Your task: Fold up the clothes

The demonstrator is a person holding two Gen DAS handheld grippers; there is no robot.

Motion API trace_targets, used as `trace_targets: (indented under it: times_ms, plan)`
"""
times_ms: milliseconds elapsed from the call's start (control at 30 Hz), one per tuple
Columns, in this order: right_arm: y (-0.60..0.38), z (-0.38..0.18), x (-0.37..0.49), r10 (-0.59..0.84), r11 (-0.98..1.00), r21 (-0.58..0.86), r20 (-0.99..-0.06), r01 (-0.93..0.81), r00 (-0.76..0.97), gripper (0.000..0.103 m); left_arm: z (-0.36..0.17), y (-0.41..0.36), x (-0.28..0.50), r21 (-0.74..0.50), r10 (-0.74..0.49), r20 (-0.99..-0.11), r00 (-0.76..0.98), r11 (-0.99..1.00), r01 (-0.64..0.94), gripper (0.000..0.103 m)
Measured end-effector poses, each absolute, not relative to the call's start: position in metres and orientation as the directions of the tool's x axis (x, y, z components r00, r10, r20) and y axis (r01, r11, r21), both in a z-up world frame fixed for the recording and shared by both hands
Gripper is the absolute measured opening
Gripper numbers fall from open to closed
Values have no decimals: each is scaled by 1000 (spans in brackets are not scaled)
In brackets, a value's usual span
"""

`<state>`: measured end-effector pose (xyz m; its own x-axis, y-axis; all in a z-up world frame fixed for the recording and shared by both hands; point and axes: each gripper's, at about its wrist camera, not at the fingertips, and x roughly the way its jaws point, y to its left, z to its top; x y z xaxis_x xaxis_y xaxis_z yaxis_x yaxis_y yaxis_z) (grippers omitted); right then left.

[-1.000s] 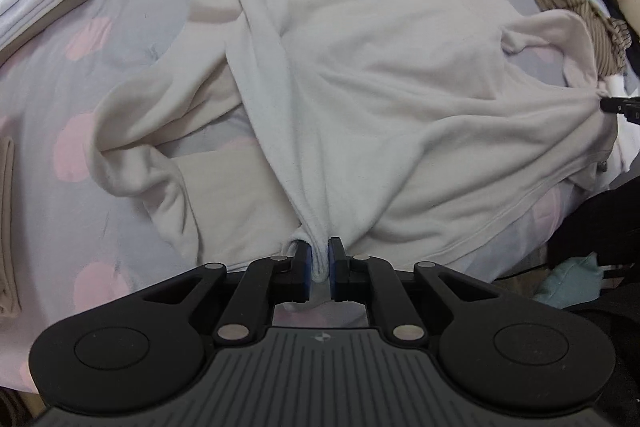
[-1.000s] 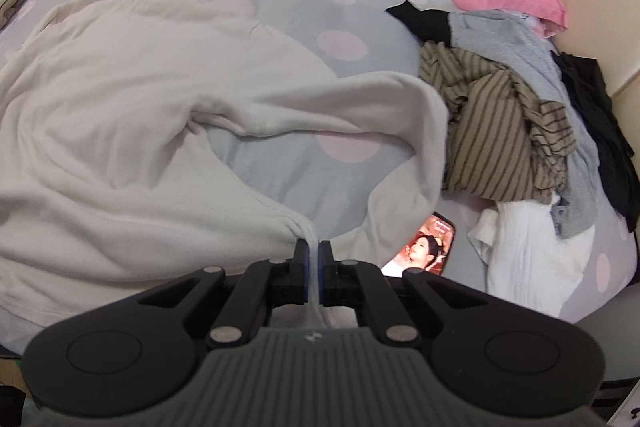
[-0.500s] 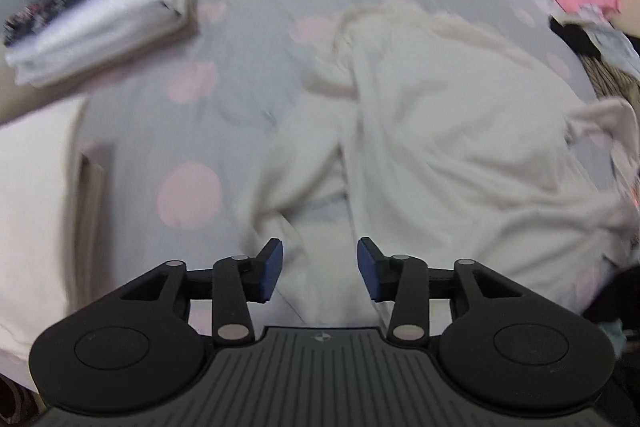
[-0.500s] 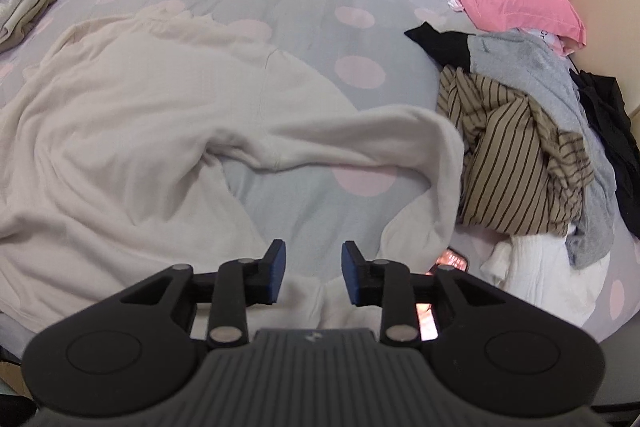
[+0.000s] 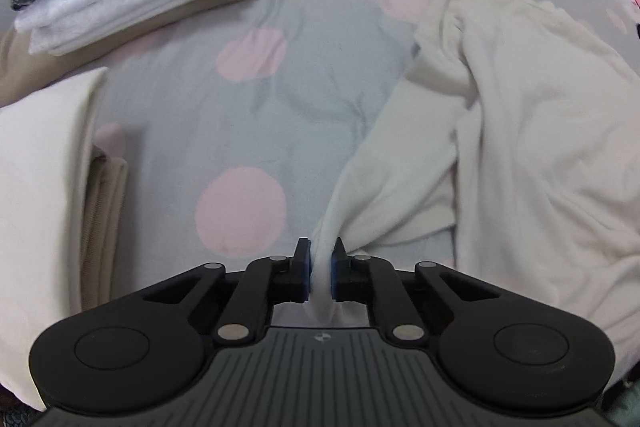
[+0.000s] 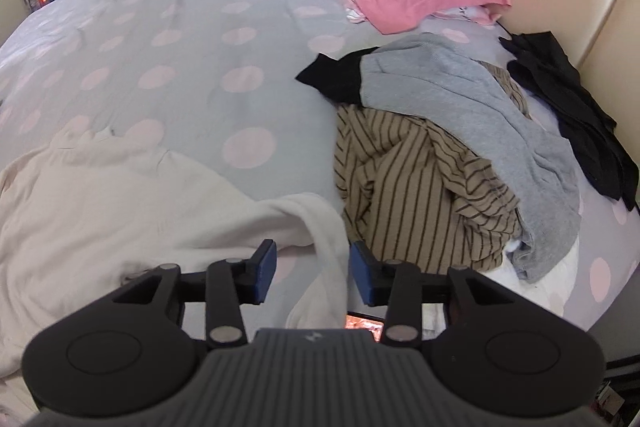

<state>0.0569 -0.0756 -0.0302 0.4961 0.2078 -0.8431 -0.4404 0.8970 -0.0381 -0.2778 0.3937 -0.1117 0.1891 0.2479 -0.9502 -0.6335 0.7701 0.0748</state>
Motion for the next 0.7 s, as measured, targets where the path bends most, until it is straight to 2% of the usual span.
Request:
trace_targets:
  times_ms: [367,500,600,667,700]
  plan:
    - [-73,-53,73,179,895,-52,-867,-442,465,46,-52,461,-299,234,549,-829,107,514,-825,6]
    - [-72,-57,78,167,893,-65,-872,-446,460,46,-51,477,-298,244,559,-825,82,483,-841,6]
    - [-72,-58,84,160,893,-71,-873,-445,461,46,-56,477,-289,231,527,-843,105,532,-815,12]
    - [-71,-58,89,159,893,-73,-873,-445,461,46,-56,474,-280,248,538,-835,116,556,-794,19]
    - [-71,-58,91,161,891,-73,-872,-447,463,46,-55,471,-277,249,546,-828,131,566,-786,26]
